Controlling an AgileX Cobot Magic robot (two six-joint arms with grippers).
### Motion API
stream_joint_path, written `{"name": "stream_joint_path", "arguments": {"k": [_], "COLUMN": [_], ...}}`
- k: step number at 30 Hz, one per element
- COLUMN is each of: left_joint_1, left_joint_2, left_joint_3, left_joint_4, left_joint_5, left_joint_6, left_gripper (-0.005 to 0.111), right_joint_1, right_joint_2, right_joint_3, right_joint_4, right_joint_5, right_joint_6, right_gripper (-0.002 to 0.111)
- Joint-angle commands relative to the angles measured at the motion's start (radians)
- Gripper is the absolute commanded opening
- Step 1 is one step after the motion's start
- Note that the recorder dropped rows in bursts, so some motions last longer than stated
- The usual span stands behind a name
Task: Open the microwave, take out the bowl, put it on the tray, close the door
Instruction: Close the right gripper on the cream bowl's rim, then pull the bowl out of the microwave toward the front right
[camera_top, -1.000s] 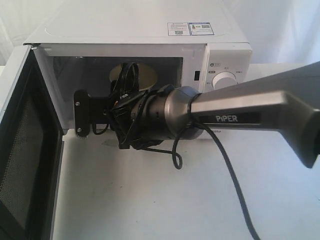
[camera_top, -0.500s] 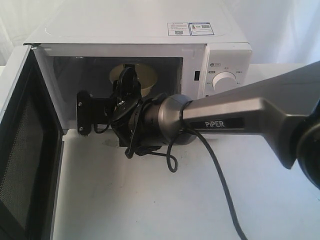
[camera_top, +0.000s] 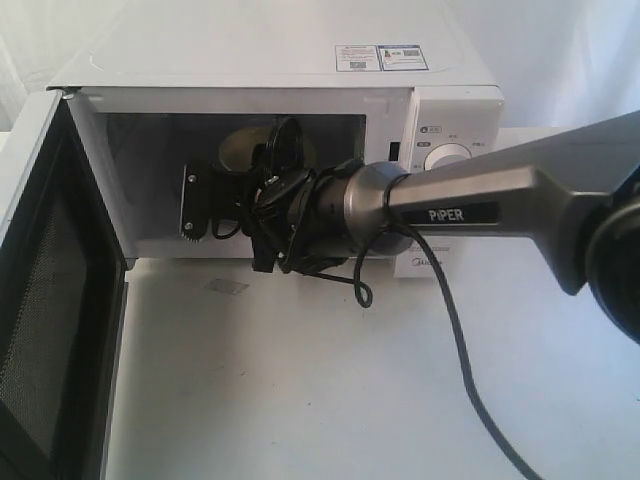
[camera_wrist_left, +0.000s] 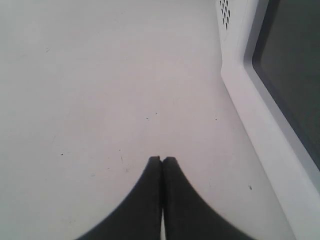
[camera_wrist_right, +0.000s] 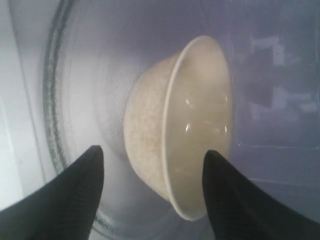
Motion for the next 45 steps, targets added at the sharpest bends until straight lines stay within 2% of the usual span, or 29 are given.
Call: {"name": "stream_joint_path", "arguments": {"k": [1, 22, 29, 32, 35, 38, 45], "left_joint_1": [-0.004, -0.004, -0.004, -0.004, -0.004, -0.004, -0.004], "left_joint_2": [-0.005, -0.005, -0.005, -0.005, -0.005, -0.005, -0.005], "left_joint_3": [0.003, 0.003, 0.003, 0.003, 0.003, 0.003, 0.003], "left_joint_4": [-0.004, -0.004, -0.004, -0.004, -0.004, -0.004, -0.004], "left_joint_5": [0.002, 0.002, 0.002, 0.002, 0.002, 0.002, 0.002], "left_joint_6": [-0.004, -0.004, -0.004, -0.004, -0.004, -0.004, -0.004], "left_gripper": [0.000, 0.000, 0.000, 0.000, 0.000, 0.000, 0.000], "right_joint_1": [-0.014, -0.023, -0.025, -0.026, -0.026, -0.020, 0.034], "right_joint_2": [0.027, 0.140, 0.144, 0.144, 0.144, 0.144, 0.107], "right_joint_3": [-0.032, -0.147, -0.147, -0.147, -0.147, -0.147, -0.146], "right_joint_4": [-0.007, -0.007, -0.007, -0.007, -0.007, -0.007, 0.171], "right_joint_5": [-0.010, -0.013, 0.014, 0.014, 0.014, 0.022, 0.037], "right_joint_6": [0.013, 0.010, 0.014, 0.014, 0.016, 0.035, 0.033], "right_gripper": [0.055, 0.055, 0.036, 0.021, 0.000, 0.000, 0.000]}}
